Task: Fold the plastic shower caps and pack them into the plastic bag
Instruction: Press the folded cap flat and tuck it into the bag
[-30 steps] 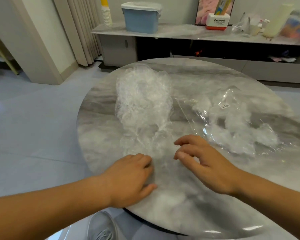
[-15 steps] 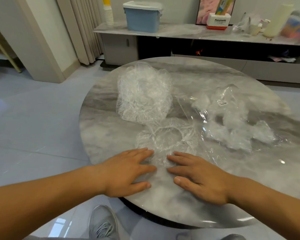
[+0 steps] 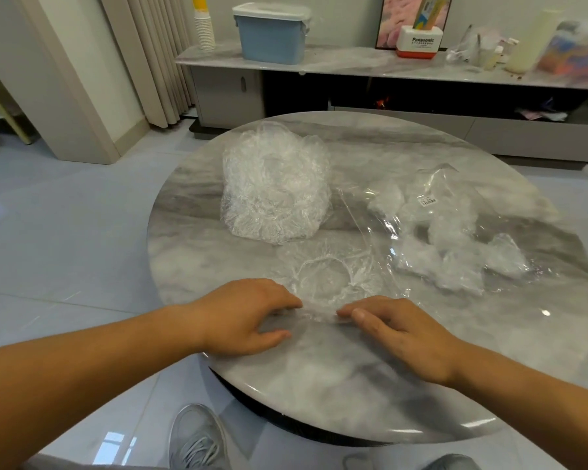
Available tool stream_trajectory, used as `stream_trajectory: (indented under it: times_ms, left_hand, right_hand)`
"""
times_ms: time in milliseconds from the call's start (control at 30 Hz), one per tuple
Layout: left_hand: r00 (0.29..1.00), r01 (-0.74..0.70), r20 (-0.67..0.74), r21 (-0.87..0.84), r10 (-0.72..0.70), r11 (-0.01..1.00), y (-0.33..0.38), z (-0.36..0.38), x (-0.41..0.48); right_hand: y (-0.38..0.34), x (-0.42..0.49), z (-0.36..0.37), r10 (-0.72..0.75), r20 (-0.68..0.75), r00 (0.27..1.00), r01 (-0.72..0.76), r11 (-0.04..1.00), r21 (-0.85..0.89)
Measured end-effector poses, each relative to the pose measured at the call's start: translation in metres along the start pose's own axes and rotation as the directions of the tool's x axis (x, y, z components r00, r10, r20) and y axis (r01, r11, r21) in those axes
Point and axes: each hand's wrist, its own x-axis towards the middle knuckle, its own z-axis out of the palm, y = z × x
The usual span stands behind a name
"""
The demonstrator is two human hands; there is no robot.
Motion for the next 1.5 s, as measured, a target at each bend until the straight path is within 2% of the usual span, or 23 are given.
stream_trajectory:
  times_ms: [100,200,267,367,500,733,867,1033,1100,1167,1233,1300,1333,1400,1500]
  left_hand:
    - [0.988,0.144,-0.022,-0.224,-0.153,0.964,0.005,0.003,0.006]
    - [0.953,0.266,-0.019,-0.425,-0.302,0.865,0.009,0.007,0.015]
    - [0.926,0.321,-0.002,-0.521,-0.377,0.791,0.009,0.008,0.021]
    - [0.883,0.392,0.015,-0.573,-0.469,0.72,0.009,0.008,0.029]
    - [0.843,0.435,-0.005,-0.582,-0.539,0.687,0.011,0.011,0.037]
    - [0.78,0.523,0.007,-0.557,-0.626,0.645,0.014,0.008,0.044]
    - [0.778,0.572,-0.028,-0.381,-0.627,0.727,0.014,0.004,0.043]
    - [0.846,0.501,-0.13,-0.135,-0.517,0.855,0.019,0.001,0.047]
    - [0.858,0.48,-0.131,-0.141,-0.497,0.866,0.021,0.002,0.05]
    - [0.846,0.49,-0.103,-0.237,-0.523,0.839,0.022,0.002,0.053]
    - [0.846,0.492,-0.059,-0.295,-0.529,0.819,0.022,0.001,0.057]
    - [0.85,0.496,-0.011,-0.32,-0.526,0.807,0.021,0.0,0.062]
    - [0.85,0.499,0.012,-0.339,-0.526,0.798,0.02,0.0,0.063]
    - [0.855,0.491,0.054,-0.405,-0.516,0.771,0.019,0.0,0.065]
    - [0.871,0.439,0.076,-0.564,-0.486,0.699,0.016,0.003,0.063]
  right_hand:
    - [-0.002,0.003,0.003,0.091,-0.075,0.993,-0.082,0.991,0.109]
    - [-0.004,0.008,0.006,0.152,-0.127,0.98,-0.134,0.981,0.141]
    - [0.0,0.013,0.007,0.17,-0.16,0.972,-0.157,0.983,0.092]
    - [0.006,0.018,0.009,0.118,-0.142,0.983,-0.131,0.988,-0.083]
    - [0.007,0.019,0.012,0.093,-0.08,0.992,-0.109,0.97,-0.22]
    - [0.003,0.027,0.012,0.126,-0.147,0.981,-0.164,0.944,-0.287]
    - [0.001,0.028,0.01,0.135,-0.132,0.982,-0.17,0.937,-0.305]
    - [-0.002,0.026,0.009,0.12,-0.136,0.983,-0.163,0.915,-0.37]
    - [-0.002,0.027,0.009,0.101,-0.167,0.981,-0.159,0.908,-0.388]
    - [-0.006,0.03,0.006,0.086,-0.286,0.954,-0.163,0.952,-0.257]
    - [-0.016,0.037,-0.001,0.204,-0.408,0.89,-0.182,0.979,0.092]
    - [-0.025,0.044,-0.009,0.387,-0.309,0.869,-0.215,0.857,0.468]
    - [-0.028,0.047,-0.012,0.434,-0.219,0.874,-0.244,0.781,0.575]
    - [-0.03,0.05,-0.015,0.464,-0.084,0.882,-0.308,0.702,0.642]
    - [-0.023,0.05,-0.009,0.476,-0.011,0.879,-0.379,0.713,0.59]
